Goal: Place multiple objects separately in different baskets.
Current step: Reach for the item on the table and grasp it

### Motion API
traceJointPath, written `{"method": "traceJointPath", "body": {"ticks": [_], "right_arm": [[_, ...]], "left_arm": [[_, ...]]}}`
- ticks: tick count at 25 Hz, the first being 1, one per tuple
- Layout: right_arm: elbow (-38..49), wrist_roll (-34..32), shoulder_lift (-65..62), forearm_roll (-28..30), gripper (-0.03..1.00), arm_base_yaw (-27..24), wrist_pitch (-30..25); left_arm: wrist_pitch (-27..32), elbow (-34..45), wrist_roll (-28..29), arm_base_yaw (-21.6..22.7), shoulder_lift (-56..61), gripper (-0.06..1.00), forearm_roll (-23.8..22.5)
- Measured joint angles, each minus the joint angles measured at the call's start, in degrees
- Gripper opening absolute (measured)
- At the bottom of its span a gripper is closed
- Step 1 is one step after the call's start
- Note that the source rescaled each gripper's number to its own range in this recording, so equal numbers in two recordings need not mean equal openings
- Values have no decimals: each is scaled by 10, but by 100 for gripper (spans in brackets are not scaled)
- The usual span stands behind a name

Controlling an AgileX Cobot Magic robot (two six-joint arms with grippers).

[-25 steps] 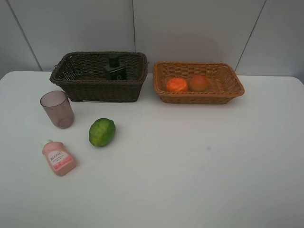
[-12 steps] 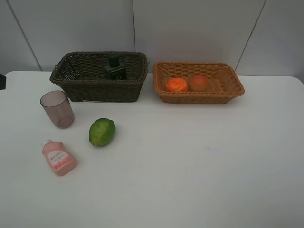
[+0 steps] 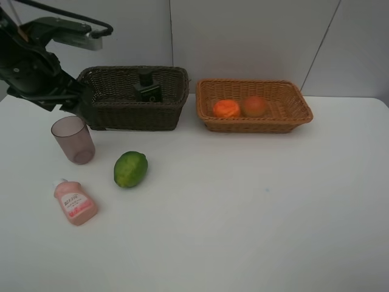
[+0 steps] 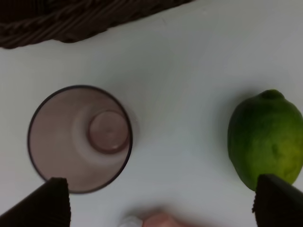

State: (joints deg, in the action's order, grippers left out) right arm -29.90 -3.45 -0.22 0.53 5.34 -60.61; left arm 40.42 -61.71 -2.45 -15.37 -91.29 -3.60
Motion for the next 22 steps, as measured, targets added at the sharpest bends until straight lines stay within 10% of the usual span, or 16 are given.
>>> {"method": "traceJointPath", "body": {"ticks": [22], "right_arm": [[0,0,0,0,87,0,0]], "left_arm": [[-46,-37,83,-15,-182,100,-88]]}}
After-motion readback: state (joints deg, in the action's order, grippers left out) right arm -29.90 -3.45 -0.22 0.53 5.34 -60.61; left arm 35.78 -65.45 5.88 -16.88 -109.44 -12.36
